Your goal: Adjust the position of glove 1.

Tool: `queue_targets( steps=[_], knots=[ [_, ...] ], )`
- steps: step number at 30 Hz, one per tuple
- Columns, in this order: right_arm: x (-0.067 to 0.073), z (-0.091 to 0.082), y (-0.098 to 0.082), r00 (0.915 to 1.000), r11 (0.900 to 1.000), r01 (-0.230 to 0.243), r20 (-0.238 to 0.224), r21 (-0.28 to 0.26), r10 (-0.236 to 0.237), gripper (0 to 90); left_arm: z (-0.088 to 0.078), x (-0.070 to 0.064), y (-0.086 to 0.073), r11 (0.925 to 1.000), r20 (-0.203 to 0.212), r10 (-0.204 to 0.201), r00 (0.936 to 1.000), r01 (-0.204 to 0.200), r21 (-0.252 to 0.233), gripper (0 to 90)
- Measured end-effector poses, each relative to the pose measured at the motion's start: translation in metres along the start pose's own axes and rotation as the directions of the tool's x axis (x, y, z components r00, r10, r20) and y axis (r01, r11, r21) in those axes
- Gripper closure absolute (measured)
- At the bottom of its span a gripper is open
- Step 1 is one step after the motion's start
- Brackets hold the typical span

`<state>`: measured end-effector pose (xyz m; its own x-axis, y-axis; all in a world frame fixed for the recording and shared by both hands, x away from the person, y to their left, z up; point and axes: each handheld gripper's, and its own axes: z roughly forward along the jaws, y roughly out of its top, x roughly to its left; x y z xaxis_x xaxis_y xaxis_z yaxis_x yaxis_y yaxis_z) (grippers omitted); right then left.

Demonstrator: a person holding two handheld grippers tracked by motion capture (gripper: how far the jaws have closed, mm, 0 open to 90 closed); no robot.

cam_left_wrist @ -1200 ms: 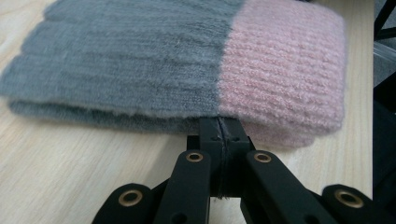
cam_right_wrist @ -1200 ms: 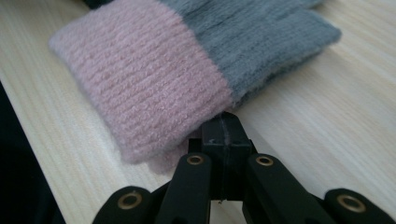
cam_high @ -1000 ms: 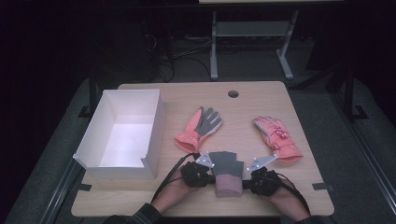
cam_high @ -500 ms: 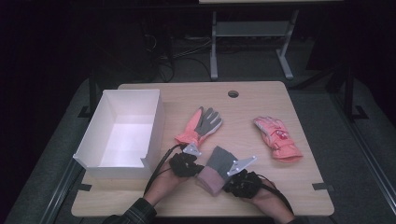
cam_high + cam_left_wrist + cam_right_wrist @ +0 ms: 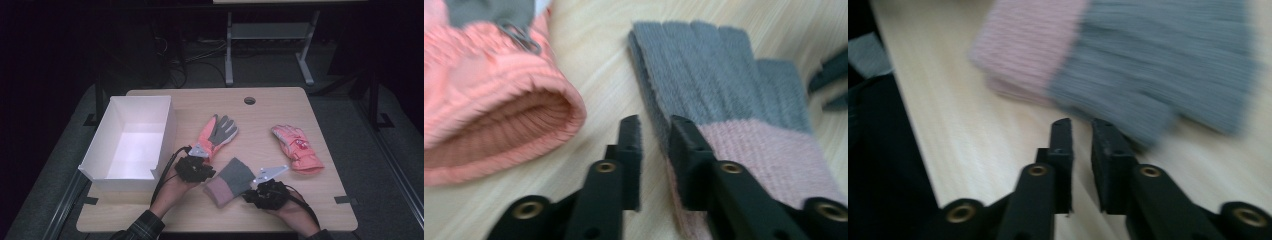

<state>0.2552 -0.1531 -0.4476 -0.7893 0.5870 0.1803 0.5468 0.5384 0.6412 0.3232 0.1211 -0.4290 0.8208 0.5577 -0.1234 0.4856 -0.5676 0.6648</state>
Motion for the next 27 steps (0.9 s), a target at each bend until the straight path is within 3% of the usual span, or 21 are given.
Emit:
queue_targets(
  steps=[1,2,3,4,5,6,8,12,19,23,25,27],
  knots=[
    [0.0,0.0,0.0,1.0,1.0,0.0,0.0,0.0,0.0,73.2,0.0,0.0,0.0,1.0,0.0,0.0,1.0,0.0,0.0,65.6],
    [-0.003,-0.004,-0.001,0.9996,1.0,-0.022,0.016,-0.01,0.022,67.4,-0.002,0.0,0.001,0.9999,0.013,-0.012,0.9998,0.012,-0.007,65.6],
    [-0.007,-0.008,-0.003,0.9989,0.999,-0.034,0.033,-0.024,0.035,61.5,-0.003,-0.001,0.002,0.9999,0.025,-0.011,0.9996,0.012,-0.005,60.1],
    [-0.01,-0.011,-0.004,0.9977,0.999,-0.041,0.053,-0.023,0.043,56.2,-0.003,-0.002,0.002,0.9997,0.034,-0.021,0.9992,0.022,-0.012,53.8],
    [-0.012,-0.013,-0.005,0.996,0.999,-0.042,0.078,-0.025,0.044,50.5,-0.003,-0.003,0.003,0.9999,0.051,-0.004,0.9987,0.004,-0.012,47.4],
    [-0.017,-0.016,-0.007,0.9914,0.998,-0.06,0.114,-0.035,0.064,42.9,-0.003,-0.004,0.004,0.9999,0.062,0.005,0.9981,-0.004,-0.011,35.4],
    [-0.022,-0.019,-0.008,0.9874,0.994,-0.093,0.124,-0.05,0.098,36.6,0.002,-0.01,0.009,0.9996,0.083,0.007,0.9966,-0.005,-0.029,29.1],
    [-0.03,-0.021,-0.011,0.9823,0.991,-0.125,0.134,-0.057,0.131,29.1,0.008,-0.017,0.014,0.9994,0.071,0.021,0.9972,-0.019,-0.028,18.7],
    [-0.035,-0.025,-0.012,0.9781,0.989,-0.13,0.154,-0.075,0.14,20.4,0.022,-0.025,0.02,0.9991,0.068,0.043,0.9968,-0.043,0.004,14.7],
    [-0.037,-0.026,-0.013,0.9757,0.988,-0.137,0.162,-0.075,0.148,18.6,0.029,-0.028,0.02,0.9992,0.062,0.04,0.9973,-0.041,0.007,14.1],
    [-0.037,-0.026,-0.013,0.9756,0.988,-0.137,0.163,-0.076,0.148,18.6,0.033,-0.029,0.02,0.9977,0.058,0.059,0.9966,-0.06,0.031,14.1],
    [-0.037,-0.026,-0.012,0.9759,0.988,-0.131,0.165,-0.082,0.143,18.2,0.038,-0.032,0.019,0.9978,0.061,0.05,0.9969,-0.053,0.04,13.5]
  ],
)
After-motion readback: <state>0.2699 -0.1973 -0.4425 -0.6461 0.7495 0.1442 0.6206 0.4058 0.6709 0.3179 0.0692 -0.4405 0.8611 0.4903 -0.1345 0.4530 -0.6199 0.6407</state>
